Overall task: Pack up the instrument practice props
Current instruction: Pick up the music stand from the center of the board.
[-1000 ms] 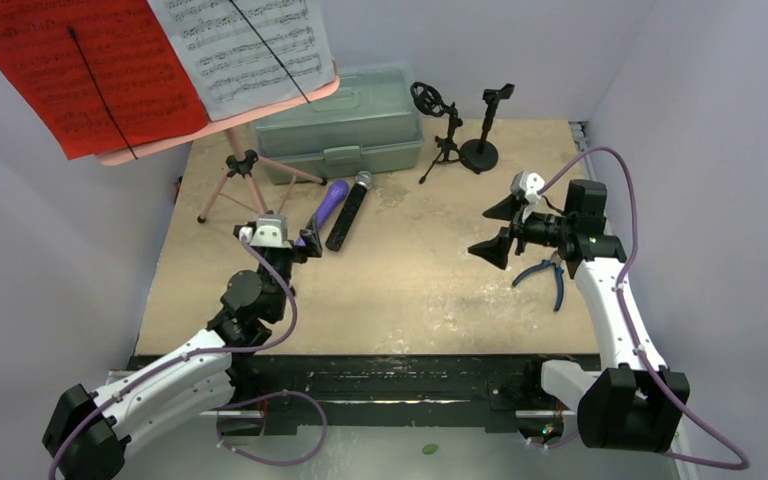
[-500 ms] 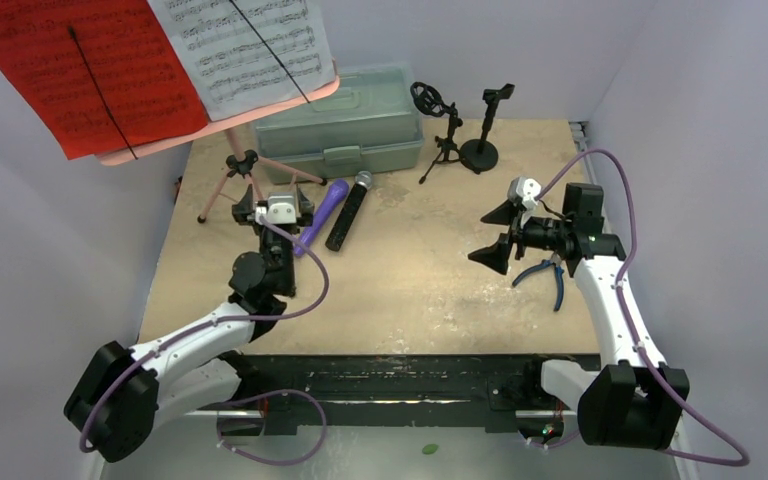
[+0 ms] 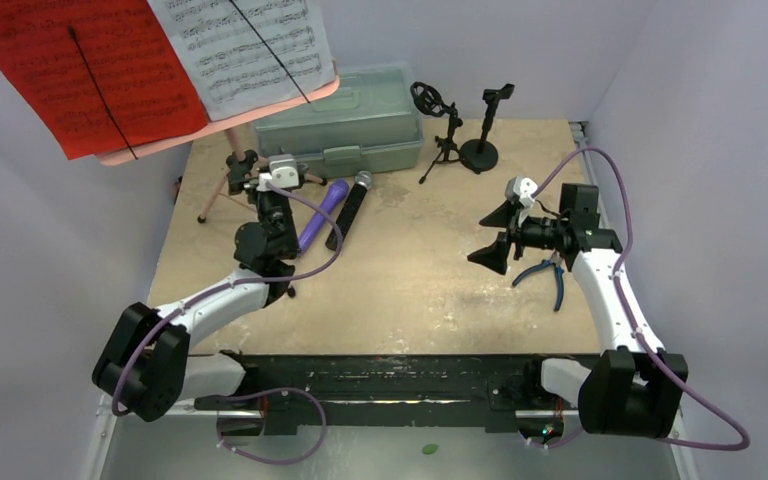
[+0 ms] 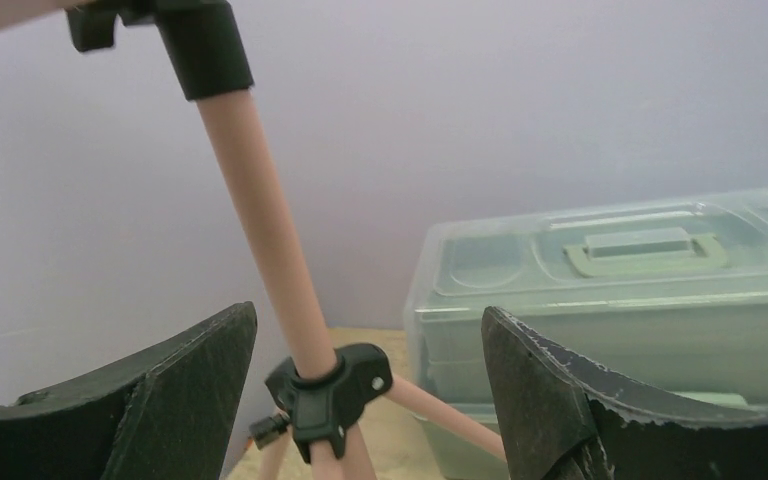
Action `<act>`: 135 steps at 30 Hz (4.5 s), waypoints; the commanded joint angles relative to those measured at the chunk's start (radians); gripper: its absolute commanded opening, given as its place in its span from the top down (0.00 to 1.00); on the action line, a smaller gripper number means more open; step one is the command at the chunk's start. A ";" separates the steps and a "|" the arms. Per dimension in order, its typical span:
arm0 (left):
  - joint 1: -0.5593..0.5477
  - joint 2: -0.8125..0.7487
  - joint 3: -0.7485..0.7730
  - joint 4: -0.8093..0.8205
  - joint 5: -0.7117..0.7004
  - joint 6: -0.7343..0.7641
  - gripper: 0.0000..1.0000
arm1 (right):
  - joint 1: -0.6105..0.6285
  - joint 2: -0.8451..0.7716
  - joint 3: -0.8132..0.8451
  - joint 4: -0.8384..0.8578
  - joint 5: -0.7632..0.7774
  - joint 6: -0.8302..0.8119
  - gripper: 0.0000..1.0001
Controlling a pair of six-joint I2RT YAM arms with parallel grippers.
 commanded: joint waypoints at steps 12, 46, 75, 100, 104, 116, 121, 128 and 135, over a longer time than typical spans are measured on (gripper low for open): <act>0.093 0.151 0.155 0.181 -0.063 0.260 0.26 | -0.003 0.070 0.048 -0.003 -0.019 -0.012 0.01; 0.300 0.192 0.180 0.220 0.193 -0.167 1.00 | -0.011 0.140 0.057 0.008 0.010 0.002 0.01; 0.307 0.067 0.309 0.162 0.193 -0.130 1.00 | -0.014 0.142 0.056 -0.004 0.011 -0.004 0.01; 0.308 -0.036 0.302 0.209 0.148 -0.223 1.00 | -0.014 0.156 0.061 -0.031 0.019 -0.024 0.01; 0.308 -0.046 0.298 0.220 0.163 -0.219 1.00 | -0.015 0.156 0.061 -0.034 0.018 -0.026 0.01; 0.307 -0.139 0.301 0.094 0.180 -0.331 1.00 | -0.015 0.154 0.063 -0.041 0.015 -0.033 0.01; 0.307 -0.199 0.297 -0.038 0.210 -0.413 1.00 | -0.014 0.153 0.064 -0.042 0.014 -0.035 0.01; 0.306 -0.259 0.287 -0.140 0.241 -0.459 1.00 | -0.015 0.147 0.063 -0.043 0.013 -0.037 0.01; 0.307 -0.303 0.294 -0.218 0.175 -0.439 1.00 | -0.015 0.143 0.063 -0.047 0.010 -0.038 0.01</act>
